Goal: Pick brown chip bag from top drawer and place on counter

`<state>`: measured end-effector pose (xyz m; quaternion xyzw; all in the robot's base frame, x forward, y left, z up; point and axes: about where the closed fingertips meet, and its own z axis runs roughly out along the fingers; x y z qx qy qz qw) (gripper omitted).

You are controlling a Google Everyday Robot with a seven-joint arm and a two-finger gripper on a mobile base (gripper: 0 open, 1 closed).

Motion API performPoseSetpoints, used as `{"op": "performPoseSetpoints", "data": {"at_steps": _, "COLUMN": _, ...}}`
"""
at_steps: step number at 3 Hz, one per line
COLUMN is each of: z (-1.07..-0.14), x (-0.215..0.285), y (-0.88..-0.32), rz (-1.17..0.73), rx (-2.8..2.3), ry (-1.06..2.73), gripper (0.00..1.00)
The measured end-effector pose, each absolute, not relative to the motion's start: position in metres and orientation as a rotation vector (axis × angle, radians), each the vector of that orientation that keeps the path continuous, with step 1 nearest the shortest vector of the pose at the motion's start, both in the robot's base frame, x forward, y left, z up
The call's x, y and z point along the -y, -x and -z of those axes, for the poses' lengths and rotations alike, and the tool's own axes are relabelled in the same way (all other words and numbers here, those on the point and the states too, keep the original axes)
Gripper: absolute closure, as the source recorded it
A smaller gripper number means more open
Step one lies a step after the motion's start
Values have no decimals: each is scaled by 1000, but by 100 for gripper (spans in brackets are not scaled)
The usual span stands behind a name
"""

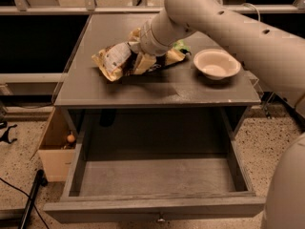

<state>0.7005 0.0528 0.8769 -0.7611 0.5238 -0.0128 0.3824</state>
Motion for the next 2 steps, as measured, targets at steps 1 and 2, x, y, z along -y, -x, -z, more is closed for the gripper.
{"op": "performPoseSetpoints", "data": {"at_steps": 1, "z": -877, "x": -53, "y": -701, "rz": 33, "rx": -1336, "ry": 1941, "gripper": 0}}
{"op": "performPoseSetpoints", "data": {"at_steps": 2, "z": -877, "x": -53, "y": -701, "rz": 33, "rx": -1336, "ry": 1941, "gripper": 0}}
